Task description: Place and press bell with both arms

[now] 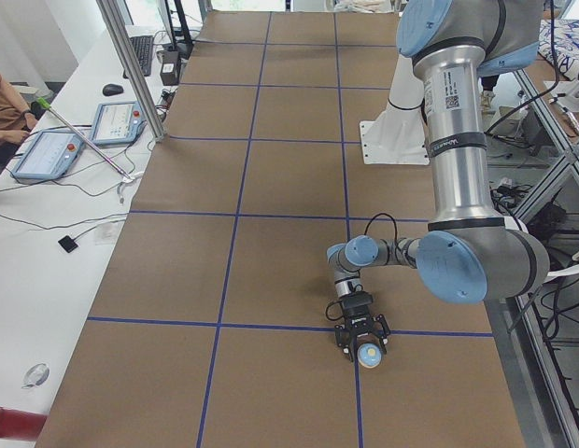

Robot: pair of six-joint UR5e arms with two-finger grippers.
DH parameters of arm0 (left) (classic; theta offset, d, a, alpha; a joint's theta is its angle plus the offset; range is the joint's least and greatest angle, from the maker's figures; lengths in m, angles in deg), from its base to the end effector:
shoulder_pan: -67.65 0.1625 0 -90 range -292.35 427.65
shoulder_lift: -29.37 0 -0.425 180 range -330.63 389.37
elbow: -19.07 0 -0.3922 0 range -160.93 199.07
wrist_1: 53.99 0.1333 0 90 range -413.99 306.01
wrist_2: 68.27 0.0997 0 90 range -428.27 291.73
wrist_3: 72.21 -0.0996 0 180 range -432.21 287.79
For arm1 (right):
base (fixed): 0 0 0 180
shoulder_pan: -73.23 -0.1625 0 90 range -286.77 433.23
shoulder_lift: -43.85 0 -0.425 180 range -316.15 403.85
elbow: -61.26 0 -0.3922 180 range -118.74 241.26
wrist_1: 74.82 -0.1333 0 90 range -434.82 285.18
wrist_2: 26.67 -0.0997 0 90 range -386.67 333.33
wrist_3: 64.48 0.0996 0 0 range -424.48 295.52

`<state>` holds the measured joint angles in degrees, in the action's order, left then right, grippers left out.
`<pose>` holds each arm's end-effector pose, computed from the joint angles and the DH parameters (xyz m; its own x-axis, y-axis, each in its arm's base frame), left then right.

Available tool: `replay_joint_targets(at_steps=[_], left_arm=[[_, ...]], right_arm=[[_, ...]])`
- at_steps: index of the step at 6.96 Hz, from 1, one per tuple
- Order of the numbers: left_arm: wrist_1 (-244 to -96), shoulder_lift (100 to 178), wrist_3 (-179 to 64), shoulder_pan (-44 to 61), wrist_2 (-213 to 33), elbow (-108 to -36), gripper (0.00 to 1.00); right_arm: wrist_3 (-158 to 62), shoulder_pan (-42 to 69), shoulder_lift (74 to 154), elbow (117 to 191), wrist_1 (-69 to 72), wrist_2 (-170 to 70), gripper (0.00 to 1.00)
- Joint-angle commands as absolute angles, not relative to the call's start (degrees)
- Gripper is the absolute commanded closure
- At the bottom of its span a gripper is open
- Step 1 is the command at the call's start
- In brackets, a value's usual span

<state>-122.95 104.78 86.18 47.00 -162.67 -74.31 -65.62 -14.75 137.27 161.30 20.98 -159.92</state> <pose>0.2448 -0.2266 0.7872 -0.0711 -0.9638 0.2568 0.8794 0.0610 0.4722 0.0486 -0.4670 0.6126 0.7267 -0.0553 0.6847 0.0497 0.9984 0.0279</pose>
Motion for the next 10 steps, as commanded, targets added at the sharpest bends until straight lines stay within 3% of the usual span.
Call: replay_joint_targets(at_steps=[1,3,5,8,10], left_arm=[[-122.9,104.8,87.0,47.0,-162.6,-74.2,0.29],[-122.5,105.0,89.0,47.1,-162.5,-74.2,0.76],[-122.1,104.3,88.7,47.0,-161.4,-74.2,1.0],[-122.0,104.3,80.7,45.2,-161.1,-75.0,1.0],[-119.5,104.9,69.5,36.0,-153.2,-77.1,1.0]], right_arm=[[-65.6,-14.8,137.3,161.4,21.0,-159.9,0.0],[-65.6,-14.8,137.1,161.4,21.0,-159.8,0.0],[-65.6,-14.8,137.1,161.4,21.0,-159.9,0.0],[-65.6,-14.8,136.8,161.5,21.1,-159.9,0.0],[-65.5,-14.8,136.7,161.5,21.1,-160.1,0.0]])
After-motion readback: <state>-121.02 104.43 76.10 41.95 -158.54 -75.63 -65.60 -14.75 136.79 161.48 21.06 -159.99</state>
